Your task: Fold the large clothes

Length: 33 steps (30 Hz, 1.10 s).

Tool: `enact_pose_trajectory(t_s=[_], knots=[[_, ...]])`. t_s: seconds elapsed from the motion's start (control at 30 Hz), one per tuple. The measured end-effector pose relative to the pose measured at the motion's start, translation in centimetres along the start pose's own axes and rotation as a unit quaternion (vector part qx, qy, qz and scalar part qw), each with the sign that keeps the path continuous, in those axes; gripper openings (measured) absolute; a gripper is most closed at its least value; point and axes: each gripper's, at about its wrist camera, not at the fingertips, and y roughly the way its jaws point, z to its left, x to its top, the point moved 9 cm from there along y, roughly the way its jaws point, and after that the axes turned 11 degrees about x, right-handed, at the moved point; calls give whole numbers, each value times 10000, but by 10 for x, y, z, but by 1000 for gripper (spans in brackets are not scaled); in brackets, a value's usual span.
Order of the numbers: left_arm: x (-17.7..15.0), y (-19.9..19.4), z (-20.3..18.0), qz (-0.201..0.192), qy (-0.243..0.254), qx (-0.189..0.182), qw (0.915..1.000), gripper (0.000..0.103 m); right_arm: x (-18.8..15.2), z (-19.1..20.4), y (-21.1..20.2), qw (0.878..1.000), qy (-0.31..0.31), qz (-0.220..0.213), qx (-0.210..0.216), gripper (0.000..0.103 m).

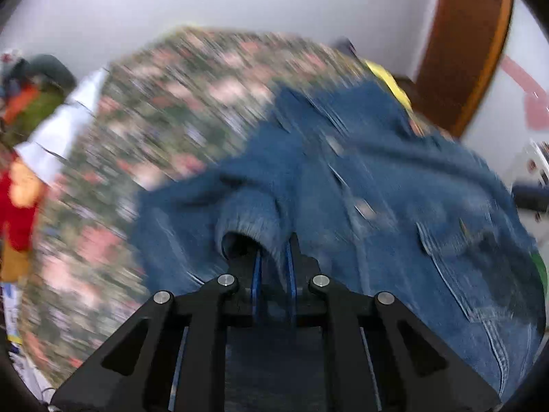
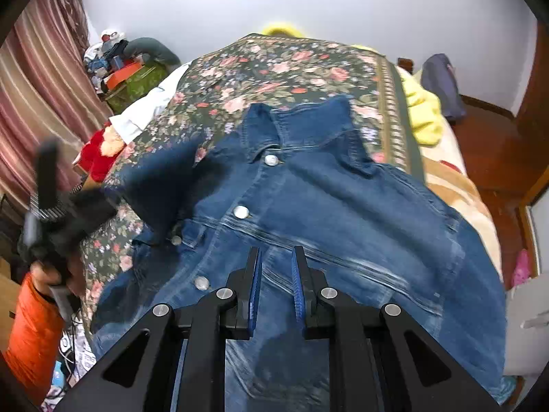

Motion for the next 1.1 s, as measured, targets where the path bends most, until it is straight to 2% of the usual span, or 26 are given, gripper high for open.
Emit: enact_pose_trajectory(t_s=[0.1,0.17,0.23,0.27,0.33,0.37,0.43,0.47,0.57,0.67,0.77,0.87,0.93,0.97,1.03,1.1], knots=[[-22,11,-25,360,195,-135,9991,18,-9,-13,-13,10000,33,-49,-78,13],[-32,14,-32,588,120,-276,9978,21,-13,-21,-19,9999,135,-82,-62,13],[-39,8,-24,719,-71,-378,9967,31,-18,-31,-24,9995,298,-129,-23,13],[-39,4,-18,706,-172,-419,9965,34,-20,-35,-26,9992,361,-153,0,13],[-31,-11,2,500,-420,-422,9970,54,-23,-40,-28,9987,459,-200,41,13],[-27,-19,14,359,-540,-360,9972,60,-24,-42,-29,9985,505,-223,66,13],[-18,-29,46,91,-838,-118,9964,79,-25,-45,-29,9982,550,-241,77,13],[-13,-30,66,22,-1039,42,9946,80,-25,-47,-29,9980,571,-252,76,13],[-12,-19,104,195,-1513,152,9882,80,-24,-49,-25,9974,655,-288,106,13],[-16,8,124,512,-1993,-111,9785,80,-22,-50,-15,9970,720,-238,164,13],[-23,36,127,825,-2341,-427,9678,79,-20,-49,-4,9977,657,-130,80,13],[-28,61,109,1106,-2609,-1035,9534,67,-19,-48,10,9985,542,25,-25,13],[-29,70,100,1205,-2645,-1253,9486,51,-20,-48,21,9988,462,165,-69,13],[-30,74,97,1239,-2635,-1208,9490,45,-22,-49,27,9988,407,257,-120,13],[-27,77,92,1169,-2453,-1007,9571,28,-24,-50,42,9982,233,464,-308,13],[-19,70,89,908,-2189,-767,9685,22,-28,-53,59,9962,52,727,-472,13]])
